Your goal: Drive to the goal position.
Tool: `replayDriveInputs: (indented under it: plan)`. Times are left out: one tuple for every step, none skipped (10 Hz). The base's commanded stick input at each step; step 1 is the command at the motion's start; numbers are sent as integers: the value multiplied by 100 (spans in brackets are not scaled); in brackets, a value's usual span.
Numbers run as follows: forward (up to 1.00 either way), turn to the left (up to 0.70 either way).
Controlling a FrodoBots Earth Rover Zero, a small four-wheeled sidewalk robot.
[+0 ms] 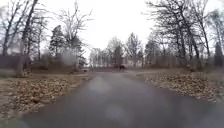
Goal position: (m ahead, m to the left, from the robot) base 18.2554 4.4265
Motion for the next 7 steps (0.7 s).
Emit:
replayDriveInputs:
  plan:
    - [100,0]
    - [100,0]
    - [100,0]
    - [100,0]
    - [100,0]
    - [100,0]
    - [100,0]
